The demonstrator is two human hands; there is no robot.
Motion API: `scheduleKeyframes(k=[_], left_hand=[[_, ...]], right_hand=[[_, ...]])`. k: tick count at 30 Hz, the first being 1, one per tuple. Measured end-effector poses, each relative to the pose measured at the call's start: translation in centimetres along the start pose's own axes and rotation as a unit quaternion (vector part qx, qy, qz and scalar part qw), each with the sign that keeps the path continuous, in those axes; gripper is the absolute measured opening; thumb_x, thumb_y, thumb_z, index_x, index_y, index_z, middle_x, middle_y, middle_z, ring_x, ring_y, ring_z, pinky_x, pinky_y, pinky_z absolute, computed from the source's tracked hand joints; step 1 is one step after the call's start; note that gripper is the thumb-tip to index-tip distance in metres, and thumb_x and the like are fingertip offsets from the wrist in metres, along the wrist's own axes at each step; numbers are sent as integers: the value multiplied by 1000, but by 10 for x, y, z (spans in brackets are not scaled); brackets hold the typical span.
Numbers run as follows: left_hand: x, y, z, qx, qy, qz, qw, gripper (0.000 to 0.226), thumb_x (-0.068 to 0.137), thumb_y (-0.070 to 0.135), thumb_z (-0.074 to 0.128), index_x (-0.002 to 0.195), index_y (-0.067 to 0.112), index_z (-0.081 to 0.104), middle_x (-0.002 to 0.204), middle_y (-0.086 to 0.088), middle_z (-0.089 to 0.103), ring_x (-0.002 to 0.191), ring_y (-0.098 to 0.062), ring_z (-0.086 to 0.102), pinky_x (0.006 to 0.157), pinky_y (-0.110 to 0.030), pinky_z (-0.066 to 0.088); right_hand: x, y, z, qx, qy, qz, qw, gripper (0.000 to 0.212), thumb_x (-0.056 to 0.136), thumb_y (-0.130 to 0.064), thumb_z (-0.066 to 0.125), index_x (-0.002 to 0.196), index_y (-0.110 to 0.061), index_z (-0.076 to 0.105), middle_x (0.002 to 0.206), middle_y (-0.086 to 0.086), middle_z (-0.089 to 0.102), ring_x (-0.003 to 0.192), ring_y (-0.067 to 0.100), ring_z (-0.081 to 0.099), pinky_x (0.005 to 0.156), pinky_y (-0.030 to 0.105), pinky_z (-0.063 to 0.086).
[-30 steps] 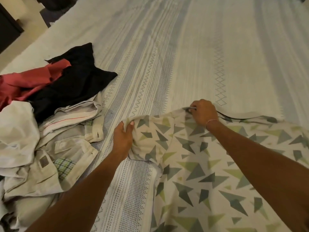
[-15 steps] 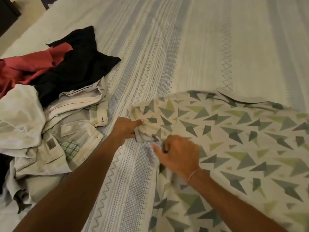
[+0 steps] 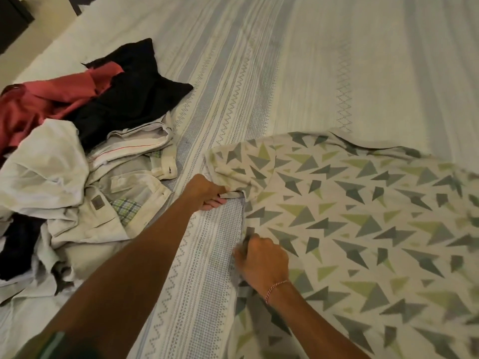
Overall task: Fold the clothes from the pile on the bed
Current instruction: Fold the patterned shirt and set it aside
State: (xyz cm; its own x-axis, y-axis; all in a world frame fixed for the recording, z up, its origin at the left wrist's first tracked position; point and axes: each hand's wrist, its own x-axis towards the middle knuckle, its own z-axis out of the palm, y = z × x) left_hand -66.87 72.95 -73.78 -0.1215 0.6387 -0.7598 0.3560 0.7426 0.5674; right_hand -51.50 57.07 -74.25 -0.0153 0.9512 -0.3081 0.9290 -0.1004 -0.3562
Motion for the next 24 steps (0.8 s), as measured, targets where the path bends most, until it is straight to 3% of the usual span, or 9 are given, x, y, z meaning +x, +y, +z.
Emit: scheduleKeyframes(k=[2,5,7,10,12,15,19,21,24], left_hand=[[5,-6,-4,-45,50,75,995,27,96,12,67,72,2,58,67,-12,64,42,-15,54,41,-21,42],[8,-25,-11,-75,209,183,958,6,86,14,62,80,15,63,79,-14,71,69,-34,69,66,-44,60],[-5,-40,-7,-69,210,182,958,7,84,21,63,84,13,63,80,-14,72,72,-32,71,72,-50,62],[-34,-57,1,-71,108,133,983,30,94,24,71,93,-5,67,82,-28,72,55,-22,67,53,-40,60],[-61,-71,1,-8,-18,78,997,38,92,32,73,94,-6,72,86,-27,73,61,-23,72,54,-33,59],[-92,-90,0,81,-143,13,986,44,87,34,78,101,-6,72,88,-20,76,83,-29,76,79,-41,62],[-127,-117,6,141,-204,-19,969,43,85,27,81,106,-9,71,92,-22,76,88,-32,75,85,-46,61],[-143,-132,12,150,-216,-34,964,43,84,23,81,108,-11,70,94,-22,75,87,-31,76,84,-45,62],[-165,-158,30,153,-217,-35,964,41,81,19,84,107,-10,70,92,-20,76,79,-26,75,80,-40,63]], right_hand=[[-2,-2,1,60,-4,-15,998,28,103,-41,47,97,-18,61,94,2,68,87,22,67,68,31,48],[-8,-4,4,185,8,-31,982,17,103,-34,52,92,-21,57,82,-5,62,79,17,63,62,27,44],[-19,-2,7,183,23,-10,983,21,99,-43,55,101,-23,57,88,-7,65,84,15,64,67,29,50],[-40,2,15,50,13,48,998,43,87,-68,58,97,-26,57,88,-5,65,83,18,64,70,31,51],[-53,-2,22,28,-23,38,999,35,90,-61,59,94,-26,59,90,-3,67,85,19,65,70,30,49],[-63,-7,28,127,-36,-7,991,13,98,-30,58,95,-18,63,89,-1,69,82,17,65,69,26,48],[-97,-6,25,340,-36,32,939,4,96,-18,61,96,-21,64,88,-7,68,79,6,65,69,16,49],[-127,0,35,291,-19,35,956,9,93,-30,67,91,-26,60,86,-11,65,79,8,63,68,17,52],[-182,3,54,138,-40,13,990,48,79,-74,61,91,-29,54,89,-12,60,81,12,60,71,28,50]])
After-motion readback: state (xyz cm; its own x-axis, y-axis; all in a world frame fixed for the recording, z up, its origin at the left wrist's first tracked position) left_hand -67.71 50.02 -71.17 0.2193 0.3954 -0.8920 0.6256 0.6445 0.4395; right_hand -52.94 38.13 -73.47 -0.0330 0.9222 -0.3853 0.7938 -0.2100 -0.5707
